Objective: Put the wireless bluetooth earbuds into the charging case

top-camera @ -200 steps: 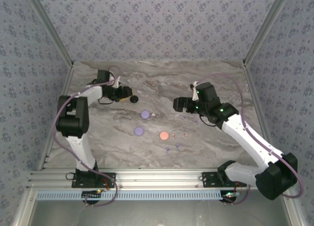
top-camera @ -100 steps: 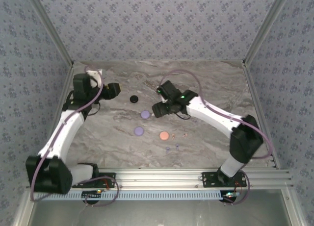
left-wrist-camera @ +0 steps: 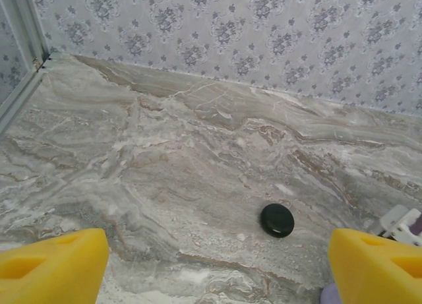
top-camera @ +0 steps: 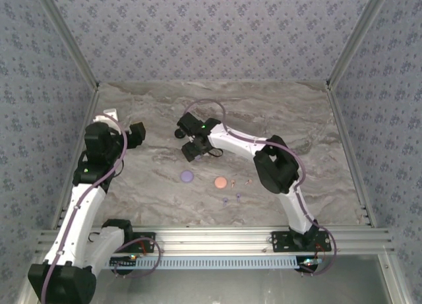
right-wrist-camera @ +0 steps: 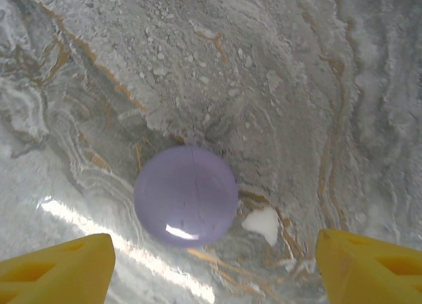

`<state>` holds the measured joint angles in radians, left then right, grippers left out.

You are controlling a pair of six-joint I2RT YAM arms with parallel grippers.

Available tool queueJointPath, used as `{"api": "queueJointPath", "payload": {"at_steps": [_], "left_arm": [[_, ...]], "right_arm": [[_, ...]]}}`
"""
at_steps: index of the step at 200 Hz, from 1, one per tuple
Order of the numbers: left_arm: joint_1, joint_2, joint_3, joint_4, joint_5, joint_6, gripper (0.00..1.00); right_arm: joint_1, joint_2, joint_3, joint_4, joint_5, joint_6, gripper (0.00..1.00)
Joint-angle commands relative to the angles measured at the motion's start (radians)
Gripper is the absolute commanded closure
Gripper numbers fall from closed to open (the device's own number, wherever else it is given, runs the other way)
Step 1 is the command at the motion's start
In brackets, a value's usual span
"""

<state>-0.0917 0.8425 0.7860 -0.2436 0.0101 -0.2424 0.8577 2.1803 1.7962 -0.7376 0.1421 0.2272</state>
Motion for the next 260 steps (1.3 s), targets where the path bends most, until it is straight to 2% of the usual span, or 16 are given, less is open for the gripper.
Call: {"api": "queueJointPath", "payload": {"at_steps": [1, 69, 151, 207, 234, 260], "left_arm": [[0.005, -0.022, 0.015, -0.023, -0.025, 0.02, 0.14], [0.005, -0.027, 0.018, -0.032, -0.036, 0.03, 0.13], [0.005, -0.024, 0.017, -0.03, -0.041, 0.026, 0.12], [0.007, -0.019, 0.027, -0.026, -0.038, 0.023, 0.12], [0.006, -0.014, 0.031, -0.026, -0.024, 0.019, 0.11], [0.007, 0.008, 0.047, -0.025, 0.049, 0.025, 0.11]], "right_arm": [[0.001, 0.054, 0.074, -0.065, -0.015, -0.007, 0.19], [0.01, 0.15, 0.171, -0.122, -0.012, -0.012, 0.27], [0.017, 0.186, 0.18, -0.142, -0.009, -0.014, 0.4], [0.015, 0.206, 0.186, -0.137, -0.016, -0.015, 0.44], [0.014, 0.191, 0.179, -0.143, -0.011, -0.017, 0.51], [0.008, 0.099, 0.112, -0.087, 0.005, -0.039, 0.54]]}}
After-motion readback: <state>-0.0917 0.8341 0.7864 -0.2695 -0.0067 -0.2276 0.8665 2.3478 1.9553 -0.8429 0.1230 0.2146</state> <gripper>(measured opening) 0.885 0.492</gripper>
